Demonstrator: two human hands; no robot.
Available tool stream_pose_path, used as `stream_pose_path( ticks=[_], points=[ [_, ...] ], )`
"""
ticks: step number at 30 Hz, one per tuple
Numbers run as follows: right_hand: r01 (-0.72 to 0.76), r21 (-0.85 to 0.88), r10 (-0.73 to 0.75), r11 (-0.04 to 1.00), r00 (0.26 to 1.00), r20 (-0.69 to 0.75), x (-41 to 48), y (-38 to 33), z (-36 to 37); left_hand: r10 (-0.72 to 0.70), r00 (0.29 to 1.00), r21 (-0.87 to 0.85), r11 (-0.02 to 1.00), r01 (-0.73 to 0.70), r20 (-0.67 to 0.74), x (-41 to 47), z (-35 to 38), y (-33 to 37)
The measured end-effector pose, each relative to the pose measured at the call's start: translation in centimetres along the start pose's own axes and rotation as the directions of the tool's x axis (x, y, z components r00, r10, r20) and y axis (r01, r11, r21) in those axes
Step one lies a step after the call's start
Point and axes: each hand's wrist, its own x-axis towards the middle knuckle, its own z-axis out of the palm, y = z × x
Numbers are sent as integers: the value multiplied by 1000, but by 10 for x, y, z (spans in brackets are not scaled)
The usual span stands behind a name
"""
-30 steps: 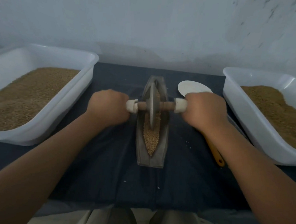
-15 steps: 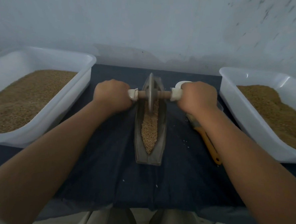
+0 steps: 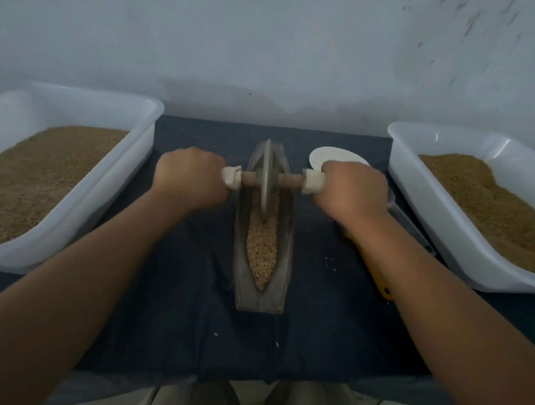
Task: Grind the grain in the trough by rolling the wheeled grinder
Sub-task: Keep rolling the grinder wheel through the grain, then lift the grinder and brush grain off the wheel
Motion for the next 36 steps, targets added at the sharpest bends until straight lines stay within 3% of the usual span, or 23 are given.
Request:
stream_pose_path(
  ticks=[4, 7, 12, 18, 21, 24, 26, 29, 36],
  points=[
    [24, -17, -22, 1000, 996, 88, 20, -9, -13, -37, 999, -59, 998, 39, 25, 8, -2, 4],
    [111, -16, -111, 994, 994, -7, -17, 2, -16, 11, 1000, -43, 999, -10, 29, -28, -1, -3],
    [209, 60, -206, 976, 977, -63, -64, 17, -22, 121, 979, -46, 990, -130, -162, -79, 2, -14],
    [-7, 46, 6, 999, 1000, 24, 3, 2, 9, -1, 1000, -23, 1000, 1, -11, -1, -4, 2],
    [-79, 53, 75, 995, 994, 83, 8, -2, 7, 28, 999, -8, 1000, -28, 28, 13, -18, 8],
    [14, 59, -20, 998, 995, 100, -28, 8, -2, 94, 995, 26, 995, -95, 31, -15, -23, 0],
    [109, 81, -112, 991, 993, 31, -60, 15, -10, 159, 987, 64, 986, -156, -34, -48, -18, -6],
    [126, 103, -129, 987, 991, 23, -79, 18, -14, 205, 971, 71, 978, -198, -124, -68, -9, -12],
    [5, -3, -5, 1000, 1000, -13, 8, -1, 2, 12, 995, -46, 999, -8, 100, 19, -8, 0]
  ],
)
